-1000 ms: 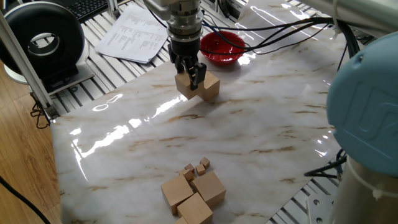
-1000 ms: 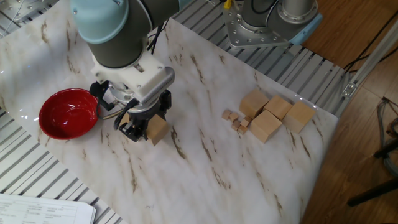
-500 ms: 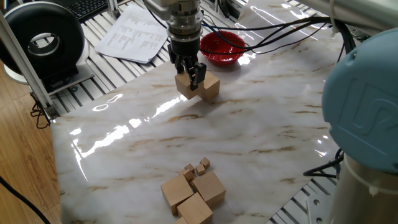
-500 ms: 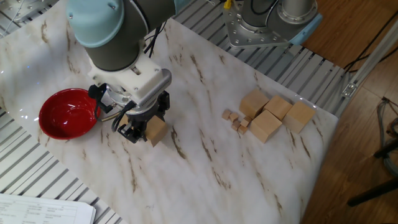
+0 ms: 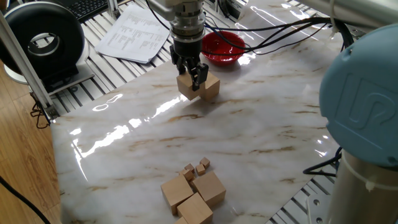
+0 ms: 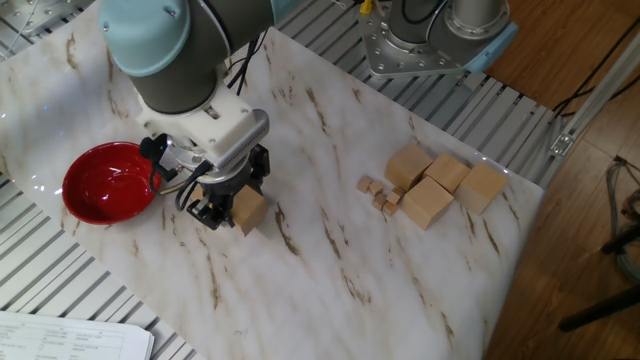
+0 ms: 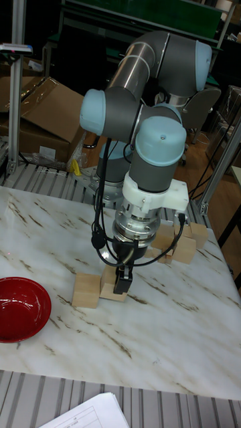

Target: Stack the blocks into a pyramid shape

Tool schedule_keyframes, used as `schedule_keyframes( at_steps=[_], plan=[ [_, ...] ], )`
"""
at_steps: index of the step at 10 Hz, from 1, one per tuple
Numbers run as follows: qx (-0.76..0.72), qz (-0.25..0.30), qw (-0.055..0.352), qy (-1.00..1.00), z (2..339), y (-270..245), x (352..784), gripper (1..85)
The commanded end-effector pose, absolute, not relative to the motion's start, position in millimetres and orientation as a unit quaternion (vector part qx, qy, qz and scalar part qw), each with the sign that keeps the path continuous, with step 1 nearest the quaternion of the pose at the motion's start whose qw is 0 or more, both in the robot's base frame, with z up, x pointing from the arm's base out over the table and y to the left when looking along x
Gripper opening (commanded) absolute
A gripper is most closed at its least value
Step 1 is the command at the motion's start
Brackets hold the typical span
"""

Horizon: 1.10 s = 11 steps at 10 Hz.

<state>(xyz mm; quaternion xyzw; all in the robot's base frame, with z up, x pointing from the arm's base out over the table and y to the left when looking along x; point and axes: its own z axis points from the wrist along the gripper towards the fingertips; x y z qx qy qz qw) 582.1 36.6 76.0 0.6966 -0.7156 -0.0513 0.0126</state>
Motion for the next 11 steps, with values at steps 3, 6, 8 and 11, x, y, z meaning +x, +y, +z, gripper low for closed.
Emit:
schedule_keyframes(
  at_steps=[3, 6, 8, 11],
  plan=[
    [0.701, -0.061, 0.003, -0.71, 70.5, 37.3, 583.4, 1.0],
    [0.703, -0.065, -0.001, -0.709, 66.3, 38.0, 584.3, 1.0],
    [0.699, -0.076, -0.012, -0.711, 63.1, 43.5, 585.0, 1.0],
    [0.701, -0.073, -0.014, -0.71, 55.0, 37.7, 586.5, 1.0]
  ],
)
